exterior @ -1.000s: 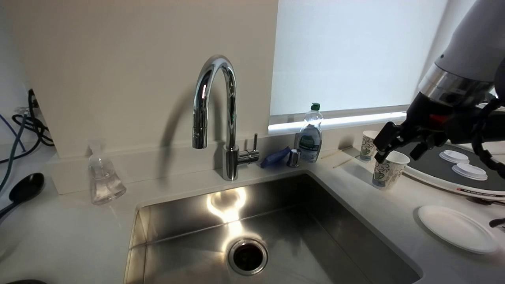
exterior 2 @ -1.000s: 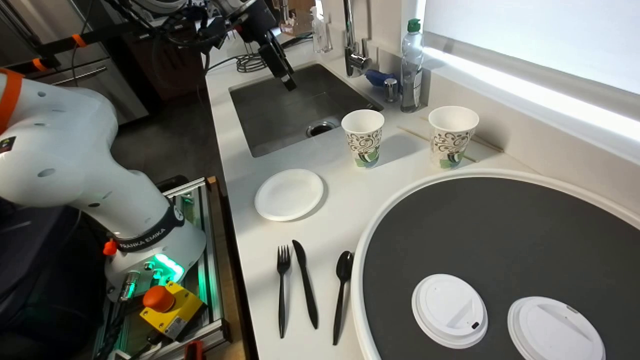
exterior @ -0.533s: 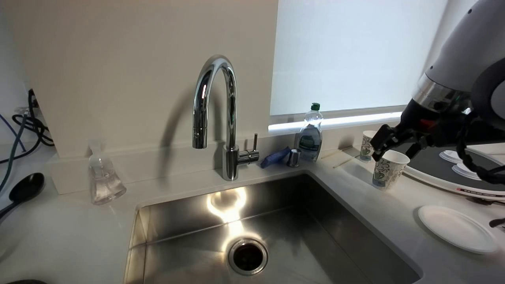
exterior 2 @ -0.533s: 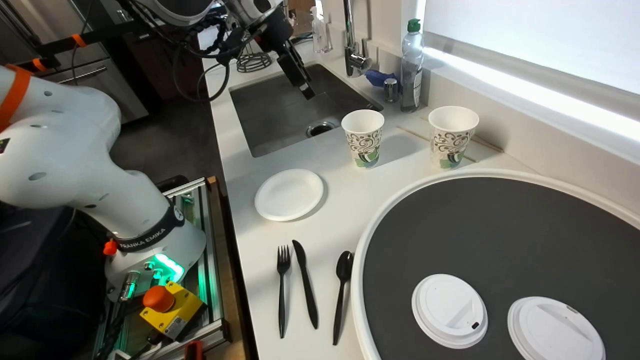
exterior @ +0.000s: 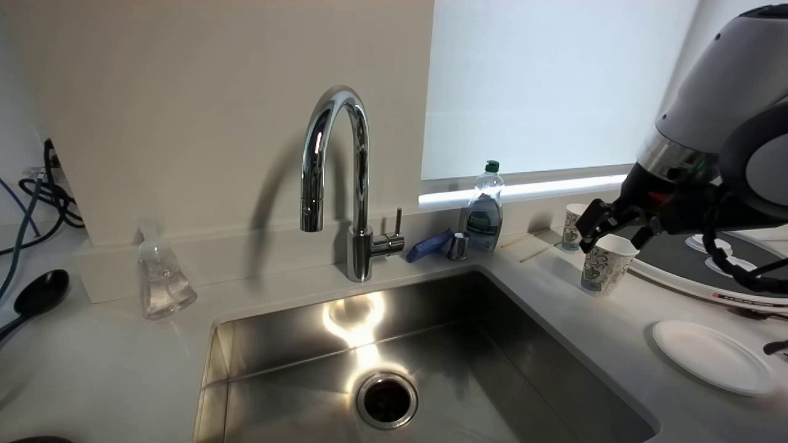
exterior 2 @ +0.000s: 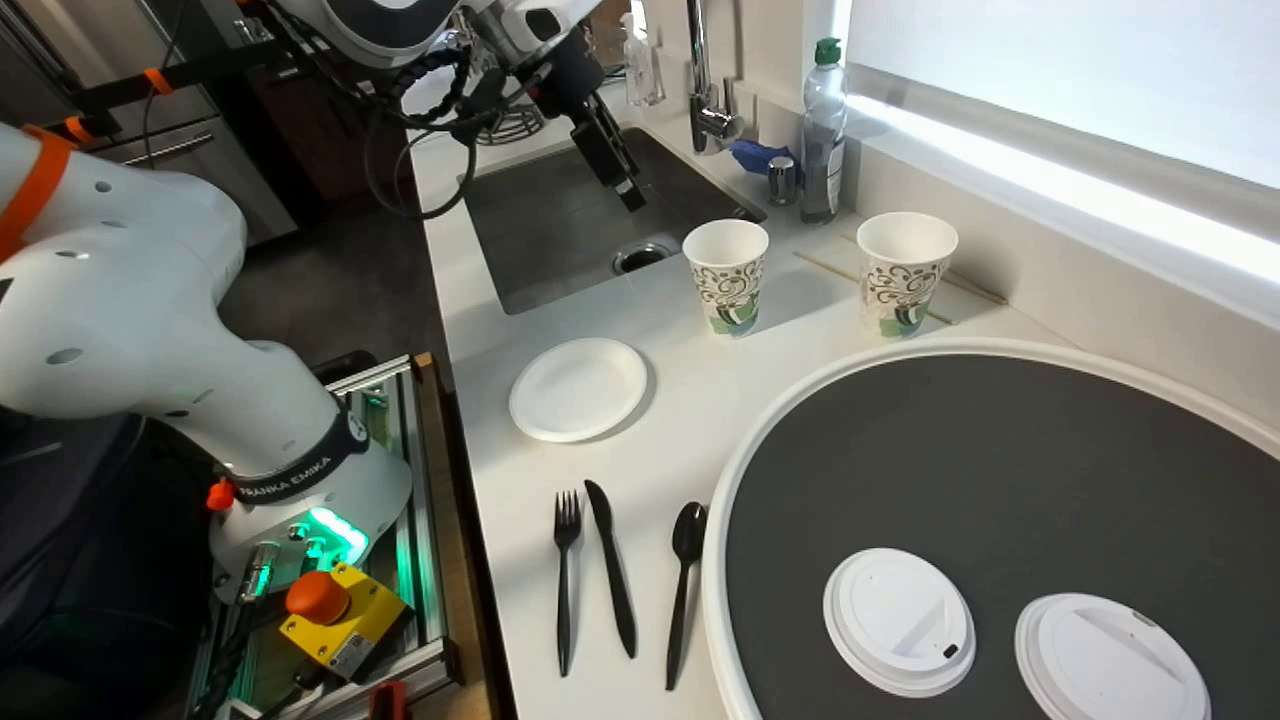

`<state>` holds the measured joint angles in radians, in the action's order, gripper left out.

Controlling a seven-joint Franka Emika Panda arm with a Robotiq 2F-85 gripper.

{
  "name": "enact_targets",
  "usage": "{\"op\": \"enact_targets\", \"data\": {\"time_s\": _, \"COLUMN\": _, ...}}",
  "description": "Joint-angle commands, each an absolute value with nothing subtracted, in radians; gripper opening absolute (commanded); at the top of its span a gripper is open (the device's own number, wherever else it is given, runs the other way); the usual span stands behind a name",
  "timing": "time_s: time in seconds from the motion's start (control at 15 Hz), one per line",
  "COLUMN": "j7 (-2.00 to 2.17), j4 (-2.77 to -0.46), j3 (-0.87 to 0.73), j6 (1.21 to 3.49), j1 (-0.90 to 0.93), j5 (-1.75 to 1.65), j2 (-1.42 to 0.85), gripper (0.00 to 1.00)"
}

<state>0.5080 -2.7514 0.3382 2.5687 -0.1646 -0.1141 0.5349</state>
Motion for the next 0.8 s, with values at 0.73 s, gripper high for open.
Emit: {"op": "enact_targets", "data": {"time_s": 0.73, "j7": 0.752, "j4": -2.75, "j3": 0.416, "j6": 2.729, "j1": -0.342, "j5": -0.426, "j2": 0.422, "gripper": 1.0}}
